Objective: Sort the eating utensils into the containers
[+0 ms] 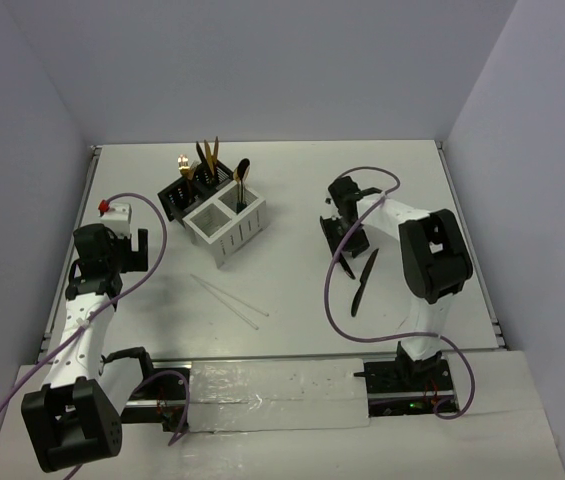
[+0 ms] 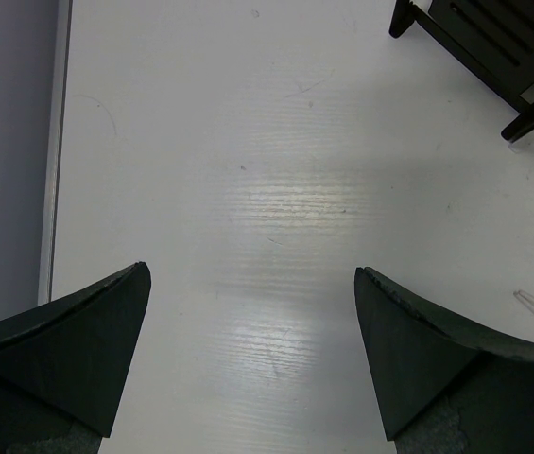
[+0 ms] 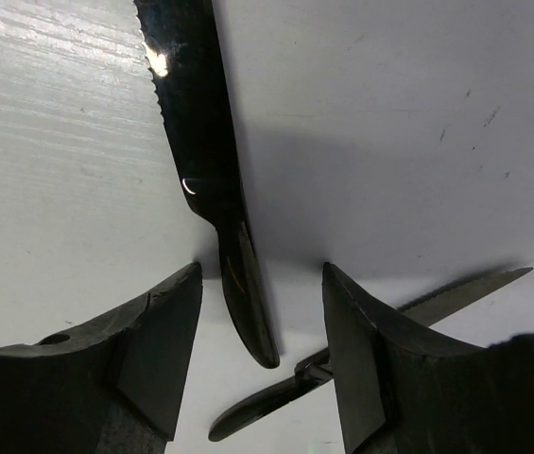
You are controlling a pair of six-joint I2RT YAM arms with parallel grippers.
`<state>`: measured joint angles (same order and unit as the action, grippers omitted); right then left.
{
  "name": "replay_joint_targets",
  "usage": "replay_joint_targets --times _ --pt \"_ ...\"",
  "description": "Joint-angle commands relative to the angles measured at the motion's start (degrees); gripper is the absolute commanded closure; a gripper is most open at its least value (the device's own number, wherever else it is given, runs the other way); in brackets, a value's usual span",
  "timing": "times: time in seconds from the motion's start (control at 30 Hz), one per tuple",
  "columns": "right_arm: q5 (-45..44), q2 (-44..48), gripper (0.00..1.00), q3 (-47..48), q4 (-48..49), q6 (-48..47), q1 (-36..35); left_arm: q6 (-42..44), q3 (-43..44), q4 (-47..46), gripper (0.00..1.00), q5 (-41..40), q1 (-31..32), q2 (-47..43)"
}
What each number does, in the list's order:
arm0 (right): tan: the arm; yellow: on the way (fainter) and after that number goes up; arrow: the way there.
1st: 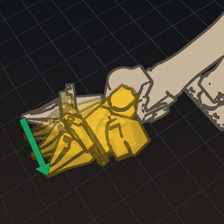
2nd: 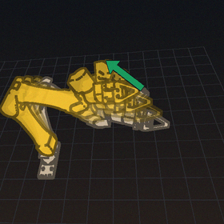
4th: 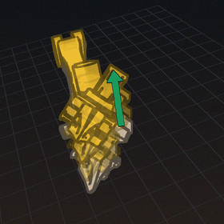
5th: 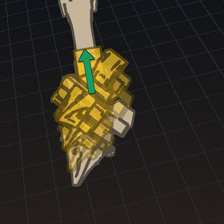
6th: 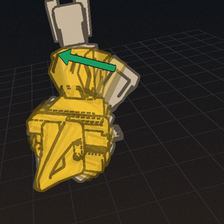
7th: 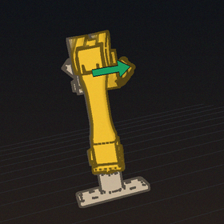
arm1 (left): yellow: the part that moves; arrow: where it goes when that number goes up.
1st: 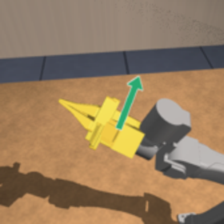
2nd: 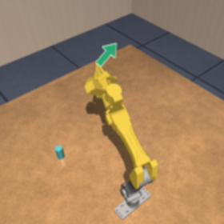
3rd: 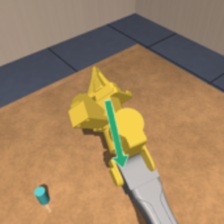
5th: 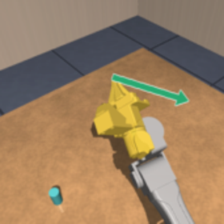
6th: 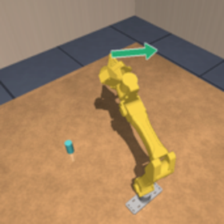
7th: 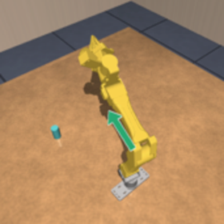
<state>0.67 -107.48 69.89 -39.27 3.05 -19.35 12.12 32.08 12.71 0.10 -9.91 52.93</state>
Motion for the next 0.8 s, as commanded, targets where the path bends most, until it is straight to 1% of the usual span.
replay_joint_targets --times 0.0,0.07,0.17,0.27,0.33,0.37,0.43,0.47,0.53,0.57,0.77 --pt "-0.31 -3.26 0.39 2.0 1.12 -0.59 -0.16 -0.52 2.82 -0.32 0.01 0.17 -0.37 -0.72" --pt "-0.23 -4.4 0.4 3.58 0.24 -0.59 -0.16 -0.61 2.9 -0.41 0.01 0.17 -0.37 -0.72" --pt "-0.32 -5.37 0.45 4.9 -0.37 -0.41 -0.16 -0.61 2.82 -0.32 0.01 0.17 -0.37 -0.81" --pt "-0.49 -5.63 0.46 5.17 -0.64 -0.41 -0.25 -0.61 2.82 -0.41 0.01 0.17 -0.37 -0.72" --pt "-0.49 -5.55 0.52 5.17 -0.72 -0.32 -0.25 -0.61 2.9 -0.41 0.01 0.17 -0.37 -0.63" --pt "-0.58 -5.55 0.58 5.08 -0.81 -0.32 -0.25 -0.61 2.99 -0.49 0.01 0.17 -0.37 -0.54" --pt "-0.58 -5.37 0.67 4.91 -0.55 -0.41 -0.42 -0.69 2.99 -0.49 0.01 0.17 -0.37 -0.46" --pt "-0.58 -5.37 0.76 4.73 -0.46 -0.5 -0.6 -0.69 3.08 -0.58 0.01 0.17 -0.46 -0.46" --pt "-2.24 -5.28 0.85 4.73 -0.29 -0.59 -1.03 -0.69 3.17 -0.49 0.01 0.17 -0.37 -0.46" --pt "-3.03 -5.28 1.0 4.64 -0.11 -0.68 -1.56 -0.69 3.17 -0.41 0.01 0.17 -0.46 -0.54" --pt "-4.71 -3.53 1.0 2.28 2.43 -0.42 -2.53 -0.69 3.08 -0.41 0.01 0.17 -0.37 -0.54"
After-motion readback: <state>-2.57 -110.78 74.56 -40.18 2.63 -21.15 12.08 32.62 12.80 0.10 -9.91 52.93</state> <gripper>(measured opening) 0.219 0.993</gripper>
